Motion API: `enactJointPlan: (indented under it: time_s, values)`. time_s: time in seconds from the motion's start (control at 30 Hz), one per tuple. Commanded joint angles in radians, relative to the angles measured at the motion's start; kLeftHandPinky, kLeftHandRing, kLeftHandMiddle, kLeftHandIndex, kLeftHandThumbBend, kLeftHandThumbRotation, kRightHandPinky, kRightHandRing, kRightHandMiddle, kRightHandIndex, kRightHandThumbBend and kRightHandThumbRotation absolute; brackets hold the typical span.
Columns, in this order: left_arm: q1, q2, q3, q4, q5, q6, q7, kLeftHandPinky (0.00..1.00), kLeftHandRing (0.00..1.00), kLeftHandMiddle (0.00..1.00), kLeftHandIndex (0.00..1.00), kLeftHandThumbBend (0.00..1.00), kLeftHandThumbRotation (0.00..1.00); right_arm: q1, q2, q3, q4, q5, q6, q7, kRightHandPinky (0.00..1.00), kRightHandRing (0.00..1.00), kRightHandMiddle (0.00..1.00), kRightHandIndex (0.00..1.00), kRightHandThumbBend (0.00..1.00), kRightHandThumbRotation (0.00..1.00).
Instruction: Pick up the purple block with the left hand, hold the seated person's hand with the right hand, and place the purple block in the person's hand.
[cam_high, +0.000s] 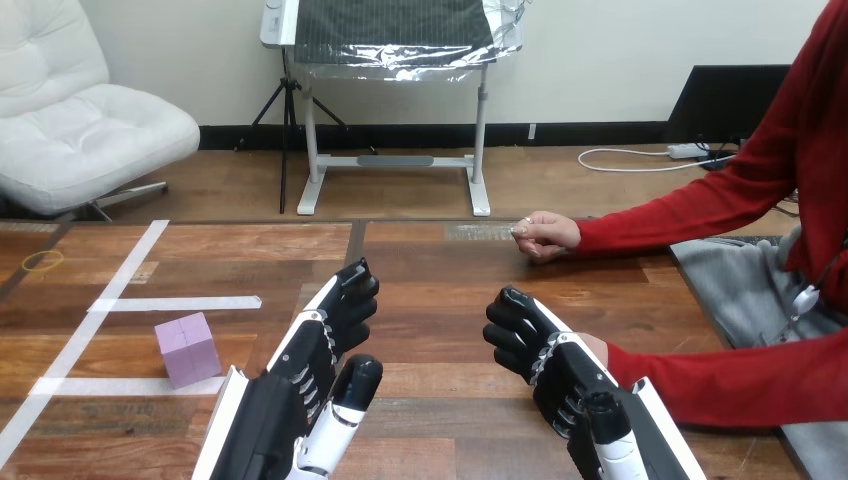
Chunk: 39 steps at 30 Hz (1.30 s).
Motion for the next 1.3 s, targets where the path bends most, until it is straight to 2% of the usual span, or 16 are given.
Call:
enactJointPlan:
  time_s: [0.0, 0.37, 0.57, 0.67, 0.87, 1.07, 1.27]
  values:
    - [-0.036, -0.016, 0.009, -0.051, 0.003, -0.003, 0.005, 0.87, 0.90, 0.90, 0.90, 0.49, 0.77, -0.043, 0.017, -0.006, -0.025, 0.004, -0.019, -0.005, 0.93, 0.92, 0.92, 0.92, 0.69, 1.00]
    - [-0.045, -0.020, 0.017, -0.045, 0.015, -0.004, 0.013, 0.87, 0.88, 0.88, 0.89, 0.49, 0.76, -0.046, 0.018, -0.006, -0.025, 0.000, -0.015, -0.008, 0.94, 0.92, 0.92, 0.92, 0.68, 1.00]
    - [-0.066, -0.017, 0.039, -0.029, 0.062, -0.019, 0.033, 0.86, 0.87, 0.88, 0.88, 0.49, 0.78, -0.050, 0.020, -0.006, -0.021, 0.002, -0.015, -0.007, 0.94, 0.92, 0.92, 0.92, 0.68, 1.00]
    - [-0.096, -0.013, 0.071, -0.003, 0.120, -0.042, 0.063, 0.84, 0.86, 0.87, 0.88, 0.49, 0.80, -0.053, 0.019, -0.007, -0.021, 0.001, -0.012, -0.008, 0.94, 0.92, 0.92, 0.92, 0.68, 1.00]
    - [-0.194, 0.018, 0.125, 0.069, 0.133, -0.067, 0.074, 0.82, 0.86, 0.87, 0.86, 0.50, 0.85, -0.059, 0.018, -0.009, -0.019, 0.008, -0.011, -0.005, 0.94, 0.92, 0.92, 0.92, 0.68, 1.00]
    - [-0.299, 0.071, 0.181, 0.121, 0.131, -0.043, 0.061, 0.79, 0.85, 0.86, 0.85, 0.51, 0.86, -0.064, 0.017, -0.013, -0.015, 0.011, -0.010, -0.005, 0.93, 0.92, 0.92, 0.92, 0.68, 1.00]
    - [-0.384, 0.123, 0.220, 0.146, 0.150, 0.037, 0.047, 0.76, 0.85, 0.87, 0.85, 0.56, 0.85, -0.069, 0.014, -0.016, -0.011, 0.008, -0.010, -0.006, 0.93, 0.91, 0.92, 0.92, 0.69, 1.00]
